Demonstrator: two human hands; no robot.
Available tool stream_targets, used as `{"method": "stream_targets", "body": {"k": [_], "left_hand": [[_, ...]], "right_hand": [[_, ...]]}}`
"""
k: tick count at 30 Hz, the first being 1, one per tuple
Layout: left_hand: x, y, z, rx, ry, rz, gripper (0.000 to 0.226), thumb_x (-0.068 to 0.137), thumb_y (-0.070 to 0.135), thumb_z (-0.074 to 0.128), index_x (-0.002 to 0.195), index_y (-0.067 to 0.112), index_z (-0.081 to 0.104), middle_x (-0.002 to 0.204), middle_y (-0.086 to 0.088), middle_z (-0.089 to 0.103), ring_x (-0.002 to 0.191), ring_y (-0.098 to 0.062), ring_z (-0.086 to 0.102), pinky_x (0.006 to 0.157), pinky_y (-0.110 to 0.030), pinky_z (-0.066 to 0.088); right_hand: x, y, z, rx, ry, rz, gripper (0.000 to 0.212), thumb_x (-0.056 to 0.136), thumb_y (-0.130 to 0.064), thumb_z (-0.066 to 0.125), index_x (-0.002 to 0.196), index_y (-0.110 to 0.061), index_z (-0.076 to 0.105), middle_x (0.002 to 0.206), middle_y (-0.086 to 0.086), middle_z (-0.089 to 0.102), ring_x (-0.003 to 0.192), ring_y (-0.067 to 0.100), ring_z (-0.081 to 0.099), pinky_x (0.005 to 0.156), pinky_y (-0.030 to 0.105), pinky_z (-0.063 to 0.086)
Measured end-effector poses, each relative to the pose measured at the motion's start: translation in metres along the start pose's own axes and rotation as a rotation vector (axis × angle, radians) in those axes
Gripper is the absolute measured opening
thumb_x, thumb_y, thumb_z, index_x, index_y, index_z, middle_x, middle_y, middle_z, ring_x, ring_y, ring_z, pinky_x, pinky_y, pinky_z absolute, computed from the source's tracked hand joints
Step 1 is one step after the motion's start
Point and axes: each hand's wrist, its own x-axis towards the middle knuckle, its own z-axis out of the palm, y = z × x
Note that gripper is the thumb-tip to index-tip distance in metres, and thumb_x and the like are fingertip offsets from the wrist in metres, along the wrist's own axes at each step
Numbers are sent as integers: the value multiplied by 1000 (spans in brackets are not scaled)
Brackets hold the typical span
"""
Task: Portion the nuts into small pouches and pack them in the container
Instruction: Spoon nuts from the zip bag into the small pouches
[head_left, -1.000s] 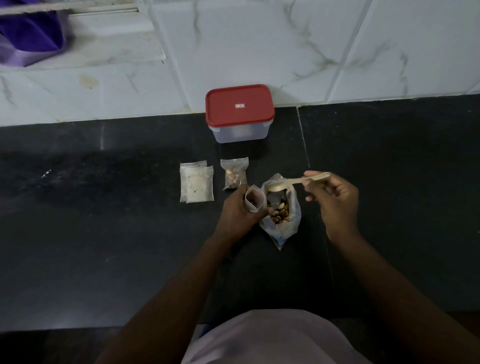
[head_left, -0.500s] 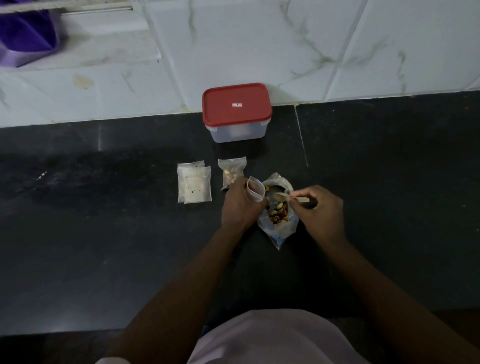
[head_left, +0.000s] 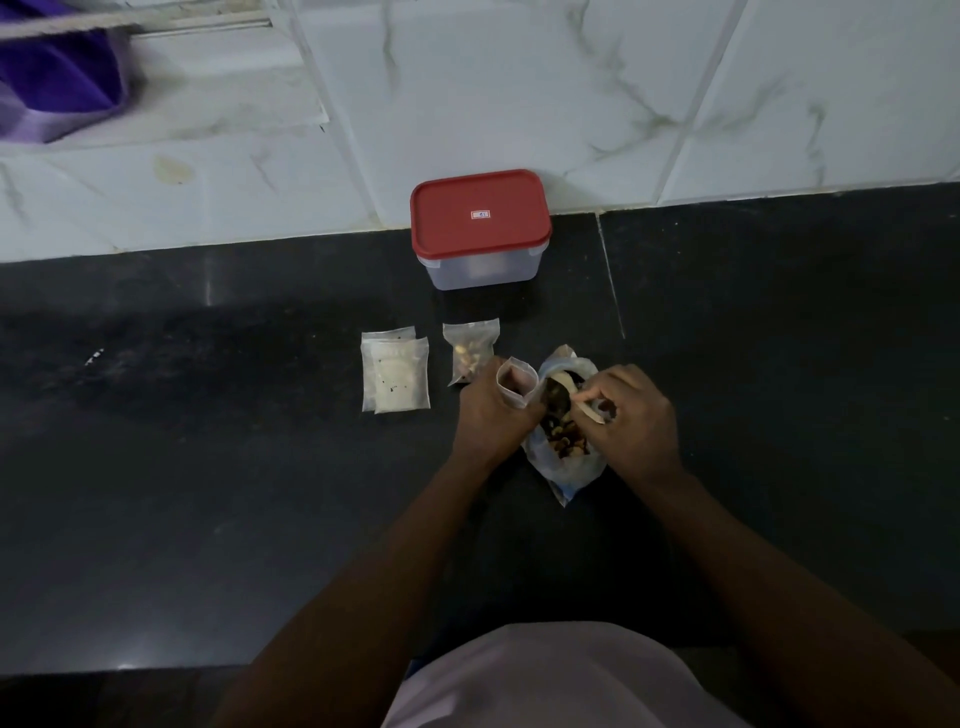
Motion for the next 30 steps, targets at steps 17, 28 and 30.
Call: {"method": "stream_targets", "body": {"k": [17, 28, 30], "left_hand": [[5, -12, -3, 14, -33, -45, 37, 81, 24, 84, 110, 17, 62, 102, 6, 70, 94, -5, 67, 81, -25, 56], [-10, -20, -20, 42, -66, -69, 40, 80, 23, 86, 111, 25, 61, 105, 14, 67, 99, 4, 63, 84, -17, 51], [-13, -23, -21, 23, -71, -71, 40, 79, 24, 87, 109, 26, 61, 106, 12, 69, 100, 2, 64, 86, -21, 53]], "right_hand": [[-4, -2, -37, 99, -259, 47, 14, 74, -12, 87, 80, -19, 76, 80, -13, 66, 78, 0, 58, 67, 31, 54], [34, -3, -48, -69, -272, 12, 12, 80, -25, 82, 91, -22, 79, 86, -5, 67, 85, 10, 58, 70, 33, 53], [39, -6, -47, -87, -332, -20, 11, 80, -23, 83, 91, -22, 80, 87, -5, 67, 85, 9, 57, 70, 31, 51]]}}
